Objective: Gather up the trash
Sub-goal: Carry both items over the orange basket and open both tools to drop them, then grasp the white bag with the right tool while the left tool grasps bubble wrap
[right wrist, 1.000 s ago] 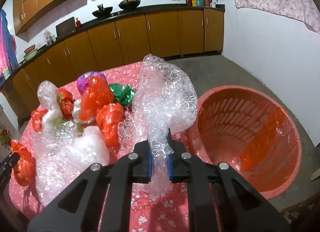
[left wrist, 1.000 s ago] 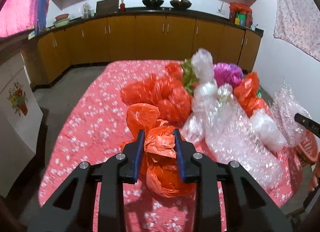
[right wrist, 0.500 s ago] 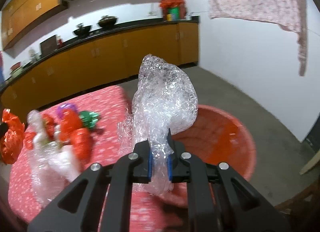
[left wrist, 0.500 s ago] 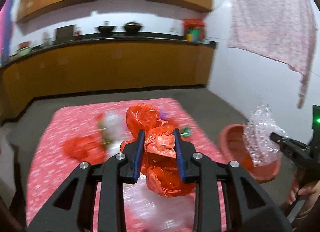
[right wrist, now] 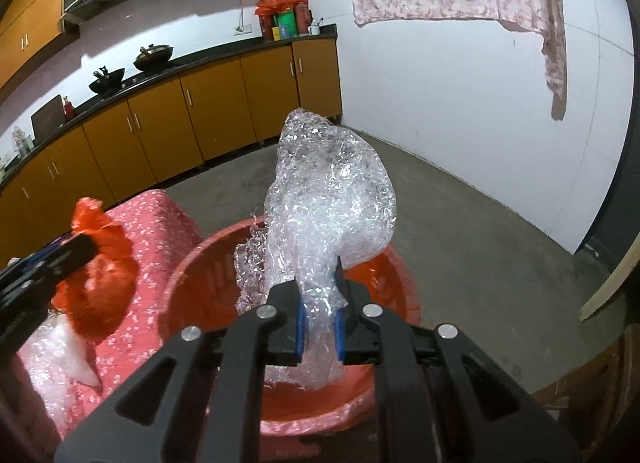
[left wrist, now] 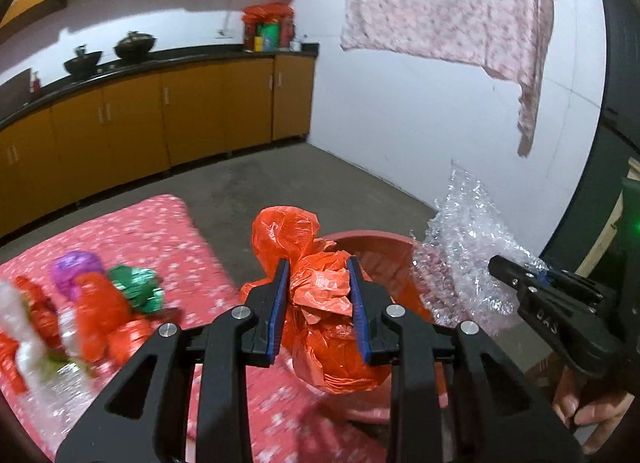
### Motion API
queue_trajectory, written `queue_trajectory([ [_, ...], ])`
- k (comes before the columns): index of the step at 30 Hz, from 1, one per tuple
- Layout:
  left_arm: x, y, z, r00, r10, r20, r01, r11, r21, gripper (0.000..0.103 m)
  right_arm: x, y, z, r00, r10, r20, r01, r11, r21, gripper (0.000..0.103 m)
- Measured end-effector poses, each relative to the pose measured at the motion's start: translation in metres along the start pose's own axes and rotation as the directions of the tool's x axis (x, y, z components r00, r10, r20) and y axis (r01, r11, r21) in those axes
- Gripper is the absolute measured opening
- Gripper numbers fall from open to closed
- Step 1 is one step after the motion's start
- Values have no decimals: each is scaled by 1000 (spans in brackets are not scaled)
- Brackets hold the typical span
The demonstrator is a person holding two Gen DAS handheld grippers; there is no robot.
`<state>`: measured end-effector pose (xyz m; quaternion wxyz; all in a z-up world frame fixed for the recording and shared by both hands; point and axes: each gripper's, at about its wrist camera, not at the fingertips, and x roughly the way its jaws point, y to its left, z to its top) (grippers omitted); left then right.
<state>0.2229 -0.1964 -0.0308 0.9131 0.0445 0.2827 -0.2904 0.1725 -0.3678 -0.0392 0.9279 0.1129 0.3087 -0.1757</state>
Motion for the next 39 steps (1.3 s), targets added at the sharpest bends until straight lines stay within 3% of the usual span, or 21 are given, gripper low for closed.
queue_trajectory([
  [11, 48, -21, -2, 996, -42, -78, 45, 998, 43, 33, 21, -19, -6, 1000, 13, -17, -12, 999, 46, 14],
  [16, 56, -25, -7, 994, -32, -101, 37, 998, 55, 53, 28, -24, -8, 998, 62, -25, -60, 995, 76, 21],
  [22, 52, -12, -8, 994, -3, -108, 4, 1000, 14, 60, 26, -30, -14, 998, 60, -22, -58, 994, 95, 45],
  [25, 40, 0, -9, 995, 24, -98, -26, 999, -18, 65, 23, -29, -15, 998, 58, -15, -56, 994, 89, 53],
  [32, -13, 32, -17, 992, 122, -36, -124, 990, -66, 75, 7, -6, -20, 998, 68, 13, -68, 997, 26, 59],
  [39, -86, 75, -50, 959, 282, -6, -281, 952, -125, 79, -10, 50, -36, 985, 170, -3, -170, 984, -59, 62],
])
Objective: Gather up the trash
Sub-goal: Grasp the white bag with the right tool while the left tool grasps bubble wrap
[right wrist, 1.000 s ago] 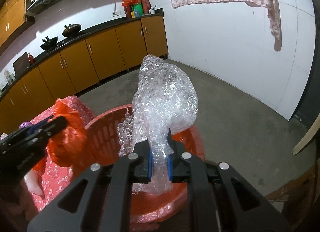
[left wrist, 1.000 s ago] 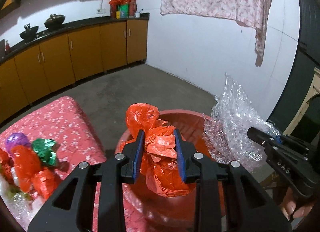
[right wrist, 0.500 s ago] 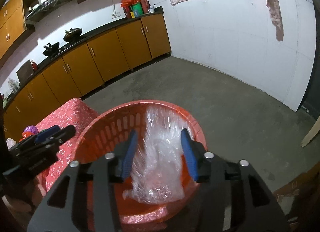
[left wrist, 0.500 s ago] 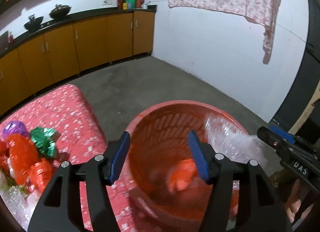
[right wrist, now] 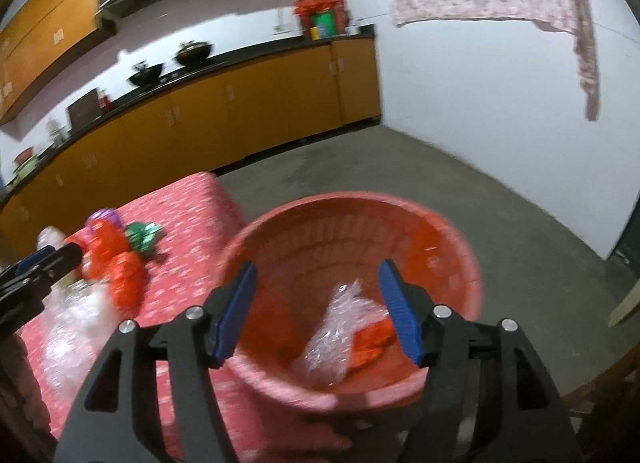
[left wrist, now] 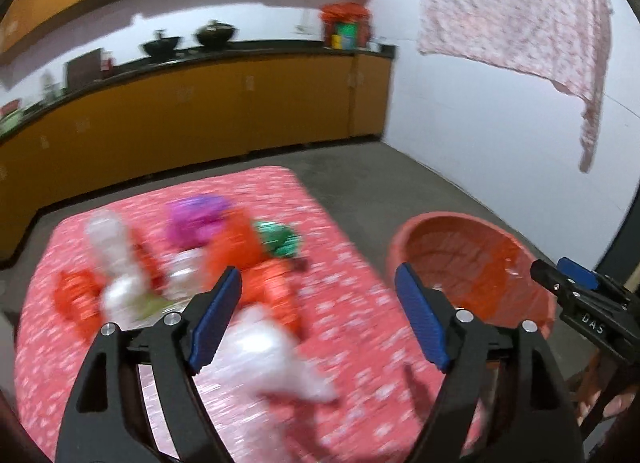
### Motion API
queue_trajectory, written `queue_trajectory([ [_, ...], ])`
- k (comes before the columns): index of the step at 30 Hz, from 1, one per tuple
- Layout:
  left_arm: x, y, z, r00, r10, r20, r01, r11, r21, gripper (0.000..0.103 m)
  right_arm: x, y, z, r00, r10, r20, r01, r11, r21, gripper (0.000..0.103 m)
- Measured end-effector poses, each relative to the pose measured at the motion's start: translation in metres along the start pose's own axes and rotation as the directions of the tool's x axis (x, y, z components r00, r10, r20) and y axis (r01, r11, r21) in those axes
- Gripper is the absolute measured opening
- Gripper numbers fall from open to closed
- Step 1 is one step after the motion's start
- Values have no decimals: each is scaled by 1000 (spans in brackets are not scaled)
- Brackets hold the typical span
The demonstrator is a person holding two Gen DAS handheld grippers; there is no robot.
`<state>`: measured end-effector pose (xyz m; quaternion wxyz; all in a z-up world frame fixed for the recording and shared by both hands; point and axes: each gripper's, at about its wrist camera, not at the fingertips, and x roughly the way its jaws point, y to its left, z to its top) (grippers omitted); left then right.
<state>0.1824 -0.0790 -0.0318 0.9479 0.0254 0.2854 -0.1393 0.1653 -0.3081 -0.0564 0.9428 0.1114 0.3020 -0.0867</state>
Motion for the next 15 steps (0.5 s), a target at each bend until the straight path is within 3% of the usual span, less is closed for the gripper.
queue_trajectory([
  [5, -38, 50, -21, 987, 150, 51, -148, 988, -36, 83, -1, 48, -13, 996, 88, -29, -89, 994, -64, 62],
  [9, -58, 92, -38, 961, 270, 66, -266, 962, -65, 84, 2, 93, -26, 983, 170, -62, -176, 978, -115, 62],
  [15, -64, 144, -58, 939, 343, 15, -336, 928, -159, 84, 10, 155, -45, 960, 257, -114, -275, 941, -195, 61],
])
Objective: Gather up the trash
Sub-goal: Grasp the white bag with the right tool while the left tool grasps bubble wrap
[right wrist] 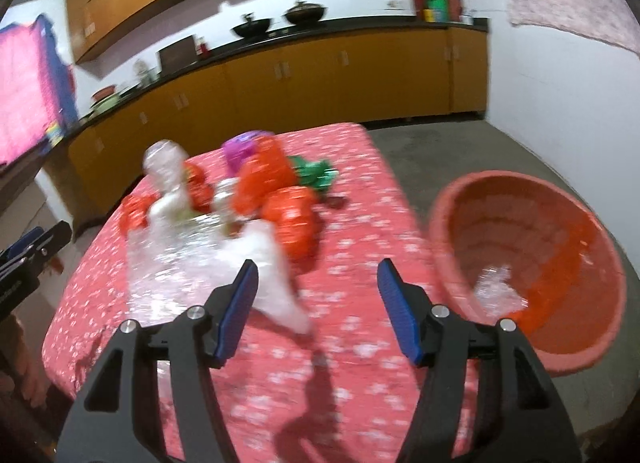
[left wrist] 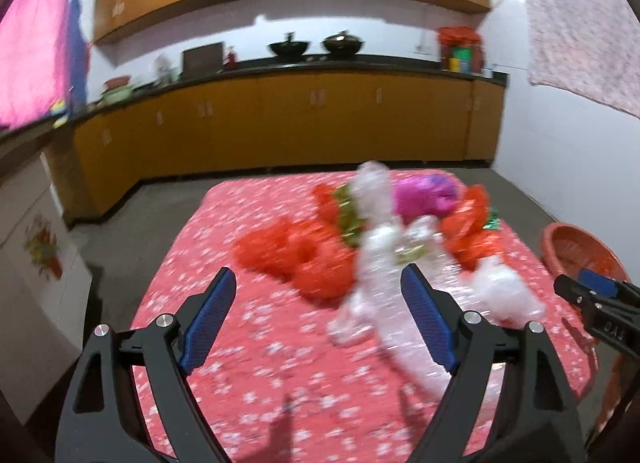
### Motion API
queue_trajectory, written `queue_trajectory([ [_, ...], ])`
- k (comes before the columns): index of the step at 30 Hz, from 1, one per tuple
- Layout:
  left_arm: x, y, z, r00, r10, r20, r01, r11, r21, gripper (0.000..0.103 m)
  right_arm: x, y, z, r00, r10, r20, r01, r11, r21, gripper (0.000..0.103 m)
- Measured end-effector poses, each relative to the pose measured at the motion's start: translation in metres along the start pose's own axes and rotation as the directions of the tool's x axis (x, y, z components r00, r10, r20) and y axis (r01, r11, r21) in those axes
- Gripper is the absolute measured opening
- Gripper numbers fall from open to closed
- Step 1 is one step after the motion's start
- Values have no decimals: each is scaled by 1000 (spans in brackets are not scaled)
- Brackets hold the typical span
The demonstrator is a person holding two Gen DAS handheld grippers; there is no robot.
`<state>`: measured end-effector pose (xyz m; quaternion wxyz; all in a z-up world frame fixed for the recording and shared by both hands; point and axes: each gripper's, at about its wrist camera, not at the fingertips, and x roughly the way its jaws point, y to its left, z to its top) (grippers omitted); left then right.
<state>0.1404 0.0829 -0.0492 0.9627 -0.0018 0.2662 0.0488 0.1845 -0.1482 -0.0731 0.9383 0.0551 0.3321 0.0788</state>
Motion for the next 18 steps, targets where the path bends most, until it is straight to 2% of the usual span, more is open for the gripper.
queue_trajectory([
  [4, 8, 21, -10, 1000, 11, -29, -12, 999, -40, 84, 14, 22, -2, 1000, 12, -20, -13, 999, -43, 61],
  [11, 11, 23, -25, 997, -34, -66, 28, 996, -86, 84, 41, 37, -3, 997, -16, -78, 7, 994, -110, 59],
  [12, 12, 20, -26, 996, -45, -72, 39, 996, -84, 84, 43, 37, -4, 996, -15, -86, 5, 994, -112, 48],
  [13, 12, 17, -27, 996, -54, -76, 47, 996, -80, 84, 46, 35, -6, 994, -8, -107, -4, 993, -114, 31],
  [15, 13, 9, -29, 994, -66, -84, 61, 996, -68, 84, 49, 34, -9, 992, -4, -129, -12, 993, -121, 19],
  [18, 13, 0, -32, 991, -93, -96, 87, 995, -57, 84, 45, 32, -11, 993, 9, -120, -25, 991, -129, 12],
])
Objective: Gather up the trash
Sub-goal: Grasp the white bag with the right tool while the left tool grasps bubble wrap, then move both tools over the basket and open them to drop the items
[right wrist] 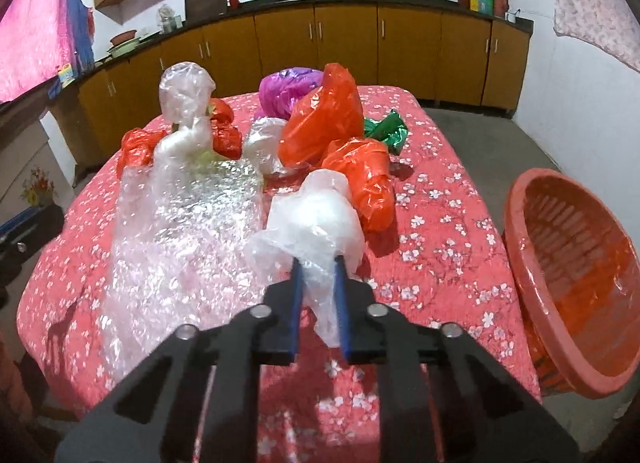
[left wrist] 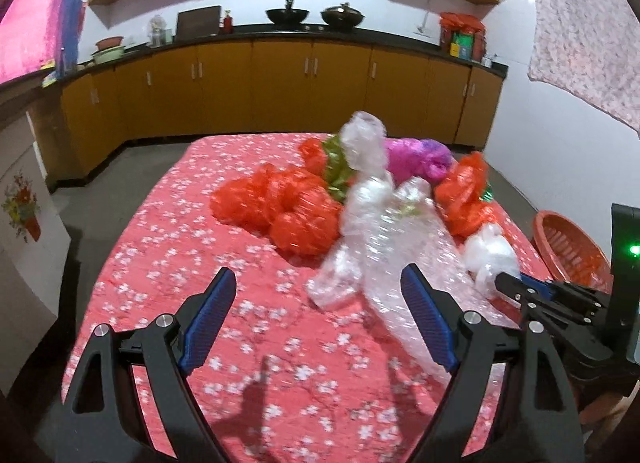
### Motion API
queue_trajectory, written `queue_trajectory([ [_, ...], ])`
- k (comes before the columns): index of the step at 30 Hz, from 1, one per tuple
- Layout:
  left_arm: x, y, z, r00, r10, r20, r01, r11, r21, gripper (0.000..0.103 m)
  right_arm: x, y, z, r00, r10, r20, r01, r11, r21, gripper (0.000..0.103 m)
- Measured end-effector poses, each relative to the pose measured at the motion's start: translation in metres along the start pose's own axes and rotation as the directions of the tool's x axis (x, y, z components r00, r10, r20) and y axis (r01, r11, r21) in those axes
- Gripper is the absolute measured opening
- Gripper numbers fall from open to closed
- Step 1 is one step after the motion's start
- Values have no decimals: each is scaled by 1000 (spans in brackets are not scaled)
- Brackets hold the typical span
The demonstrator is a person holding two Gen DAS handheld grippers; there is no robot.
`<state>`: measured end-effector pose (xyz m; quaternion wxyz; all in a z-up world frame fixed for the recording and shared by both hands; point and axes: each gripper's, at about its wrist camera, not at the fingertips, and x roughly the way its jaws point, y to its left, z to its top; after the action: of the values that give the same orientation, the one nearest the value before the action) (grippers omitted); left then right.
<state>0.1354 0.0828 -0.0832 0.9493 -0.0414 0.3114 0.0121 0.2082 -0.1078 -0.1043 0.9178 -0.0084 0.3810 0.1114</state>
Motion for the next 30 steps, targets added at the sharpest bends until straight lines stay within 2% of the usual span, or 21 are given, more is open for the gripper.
queue_trajectory([
  [11, 12, -39, -9, 994, -85, -73, 86, 996, 12, 83, -51, -25, -10, 995, 6, 103, -11, 999, 45, 10],
  [14, 23, -49, -14, 988, -97, -119, 99, 995, 8, 77, -63, -35, -12, 993, -12, 121, 4, 998, 63, 10],
  [20, 41, -54, -27, 971, -118, -208, 112, 993, -42, 55, -81, -60, -22, 988, -80, 133, 68, 994, 88, 10],
  [22, 41, -54, -29, 970, -121, -210, 115, 992, -45, 39, -85, -69, -24, 986, -98, 131, 85, 991, 104, 10],
  [25, 37, -58, -27, 972, -126, -199, 122, 992, -33, 23, -92, -78, -27, 983, -126, 137, 110, 987, 121, 10],
  [30, 21, -60, -19, 978, -141, -153, 140, 990, -20, 18, -103, -88, -29, 977, -148, 151, 126, 981, 146, 10],
])
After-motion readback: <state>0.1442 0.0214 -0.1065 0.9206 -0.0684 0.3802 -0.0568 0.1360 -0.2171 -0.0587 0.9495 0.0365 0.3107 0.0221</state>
